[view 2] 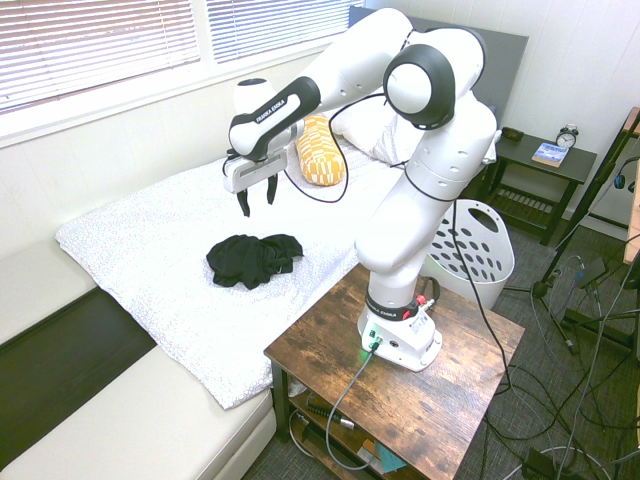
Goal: Put my clothes in the laundry bag
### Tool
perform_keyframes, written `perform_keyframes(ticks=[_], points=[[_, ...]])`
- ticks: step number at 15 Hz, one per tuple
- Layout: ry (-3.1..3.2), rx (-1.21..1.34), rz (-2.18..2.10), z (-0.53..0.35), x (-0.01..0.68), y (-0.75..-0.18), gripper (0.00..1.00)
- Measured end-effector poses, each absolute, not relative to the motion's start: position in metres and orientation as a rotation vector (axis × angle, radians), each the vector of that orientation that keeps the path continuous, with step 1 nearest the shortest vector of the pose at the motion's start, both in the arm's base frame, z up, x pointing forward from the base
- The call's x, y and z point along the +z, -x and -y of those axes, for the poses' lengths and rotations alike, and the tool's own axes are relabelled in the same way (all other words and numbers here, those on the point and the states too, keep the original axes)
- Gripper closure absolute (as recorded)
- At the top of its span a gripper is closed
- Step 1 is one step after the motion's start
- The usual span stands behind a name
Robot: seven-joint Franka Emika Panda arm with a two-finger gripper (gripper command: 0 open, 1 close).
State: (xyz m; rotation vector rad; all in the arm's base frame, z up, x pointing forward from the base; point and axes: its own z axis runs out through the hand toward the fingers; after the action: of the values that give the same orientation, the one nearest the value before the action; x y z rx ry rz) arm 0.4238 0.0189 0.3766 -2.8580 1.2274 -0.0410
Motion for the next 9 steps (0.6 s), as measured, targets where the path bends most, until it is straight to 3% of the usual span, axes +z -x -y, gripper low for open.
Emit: perform_keyframes(ticks=[9], points=[[2.950, -0.052, -1.093, -0.010, 0.357, -0.443, 0.00]])
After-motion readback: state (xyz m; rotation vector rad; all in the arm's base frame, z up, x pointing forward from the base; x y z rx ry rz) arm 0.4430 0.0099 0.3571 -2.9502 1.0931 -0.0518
